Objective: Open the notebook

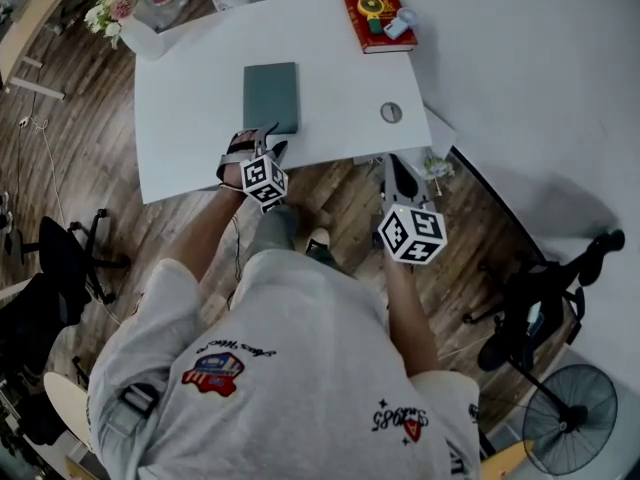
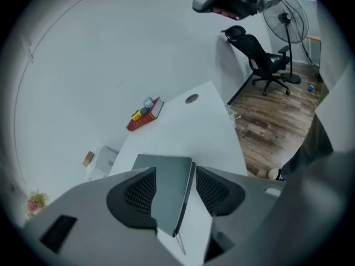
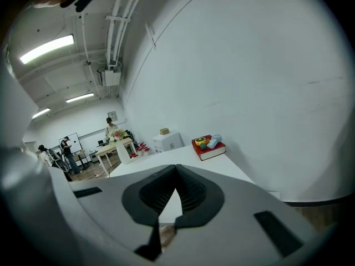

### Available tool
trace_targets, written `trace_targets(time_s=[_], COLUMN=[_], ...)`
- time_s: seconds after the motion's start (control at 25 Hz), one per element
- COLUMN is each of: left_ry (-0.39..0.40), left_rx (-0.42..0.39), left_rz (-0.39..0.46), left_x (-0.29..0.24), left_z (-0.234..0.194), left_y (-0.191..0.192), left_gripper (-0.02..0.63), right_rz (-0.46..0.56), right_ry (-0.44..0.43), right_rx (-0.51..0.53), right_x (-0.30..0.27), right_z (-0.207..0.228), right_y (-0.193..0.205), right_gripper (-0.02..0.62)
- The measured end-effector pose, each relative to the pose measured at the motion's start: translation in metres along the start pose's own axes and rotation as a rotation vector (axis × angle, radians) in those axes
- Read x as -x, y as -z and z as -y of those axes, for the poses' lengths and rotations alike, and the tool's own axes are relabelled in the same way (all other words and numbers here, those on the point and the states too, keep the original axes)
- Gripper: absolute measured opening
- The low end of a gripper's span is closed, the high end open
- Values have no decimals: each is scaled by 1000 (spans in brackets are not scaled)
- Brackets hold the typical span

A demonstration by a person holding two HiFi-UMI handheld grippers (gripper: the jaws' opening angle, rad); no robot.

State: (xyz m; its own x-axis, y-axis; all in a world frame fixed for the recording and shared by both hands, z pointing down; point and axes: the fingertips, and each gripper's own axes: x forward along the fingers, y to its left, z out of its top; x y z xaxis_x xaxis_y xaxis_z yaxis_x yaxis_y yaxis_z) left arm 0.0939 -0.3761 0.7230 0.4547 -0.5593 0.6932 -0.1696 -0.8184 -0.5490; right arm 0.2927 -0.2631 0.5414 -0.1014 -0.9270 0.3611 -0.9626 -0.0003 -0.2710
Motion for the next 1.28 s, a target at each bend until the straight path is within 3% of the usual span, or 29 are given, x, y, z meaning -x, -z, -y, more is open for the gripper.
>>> trace_targets(time_s=[0.08, 0.64, 0.92, 1.04, 1.28], left_ry=[-1, 58, 88, 113, 193], left_rx=[-42, -217, -257, -232, -127], left_rz=[-19, -42, -67, -67, -71], left_x=[-12, -58, -68, -65, -66], left_z=[2, 12, 21, 22, 24], left_y=[5, 11, 13, 10, 10], left_gripper=[202, 163, 125, 70, 46], right_rz=[-4, -29, -26, -23, -20], right_ry=[11, 92, 127, 135, 126], right_rx=[-4, -54, -74, -85, -81], right_x=[-1, -6, 5, 7, 7], right_z=[4, 28, 45, 49, 49], right_y=[3, 17, 21, 21, 21], right_gripper=[0, 0, 0, 0, 0])
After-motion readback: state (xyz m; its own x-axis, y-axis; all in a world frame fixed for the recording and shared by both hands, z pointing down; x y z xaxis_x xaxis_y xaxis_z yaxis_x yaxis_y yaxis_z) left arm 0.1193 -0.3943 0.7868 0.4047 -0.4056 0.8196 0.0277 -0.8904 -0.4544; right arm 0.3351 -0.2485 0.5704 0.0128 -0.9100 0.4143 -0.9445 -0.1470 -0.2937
